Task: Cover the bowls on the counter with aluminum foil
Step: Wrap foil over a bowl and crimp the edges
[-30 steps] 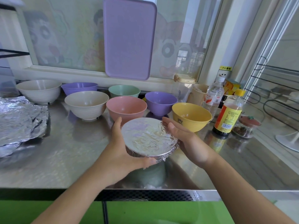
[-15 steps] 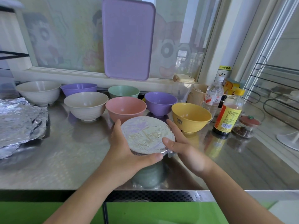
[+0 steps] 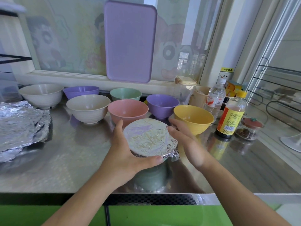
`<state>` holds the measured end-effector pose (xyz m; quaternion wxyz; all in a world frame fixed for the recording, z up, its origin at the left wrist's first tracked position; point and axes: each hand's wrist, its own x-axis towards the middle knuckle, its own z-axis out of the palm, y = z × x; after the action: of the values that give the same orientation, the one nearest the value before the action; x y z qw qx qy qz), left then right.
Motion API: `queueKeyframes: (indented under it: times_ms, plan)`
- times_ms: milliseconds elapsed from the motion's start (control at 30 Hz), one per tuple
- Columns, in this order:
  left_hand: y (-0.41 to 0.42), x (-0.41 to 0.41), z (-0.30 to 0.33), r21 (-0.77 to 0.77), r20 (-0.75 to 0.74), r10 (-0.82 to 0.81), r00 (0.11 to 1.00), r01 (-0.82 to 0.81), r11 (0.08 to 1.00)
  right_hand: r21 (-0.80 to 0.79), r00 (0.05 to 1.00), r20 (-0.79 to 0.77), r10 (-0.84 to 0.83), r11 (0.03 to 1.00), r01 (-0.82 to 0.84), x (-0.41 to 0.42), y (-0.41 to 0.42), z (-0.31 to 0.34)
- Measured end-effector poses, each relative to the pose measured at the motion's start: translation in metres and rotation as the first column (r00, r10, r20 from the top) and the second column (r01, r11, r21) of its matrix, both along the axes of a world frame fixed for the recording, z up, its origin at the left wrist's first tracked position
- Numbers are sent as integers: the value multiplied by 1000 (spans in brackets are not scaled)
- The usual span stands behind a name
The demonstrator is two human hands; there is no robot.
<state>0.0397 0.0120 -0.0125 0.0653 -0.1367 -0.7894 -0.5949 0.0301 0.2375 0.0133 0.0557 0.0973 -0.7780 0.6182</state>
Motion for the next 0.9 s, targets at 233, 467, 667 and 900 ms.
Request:
queueKeyframes:
  times_ms: [233,467,667,900]
  plan:
    - [-6,0,5,-70,0,-48,999,48,996,251,995,89,56,965,-76,-32,-10,19]
    - [-9,1,9,-126,-11,-61,998,59,990,301,1000,13,-8,954,4,-25,-14,23]
    - [8,7,8,-191,-115,10,993,-32,981,109,997,68,-32,994,25,-13,-13,13]
    - [11,6,2,-200,-121,27,992,-51,978,-91,997,77,-4,996,12,4,-4,-4]
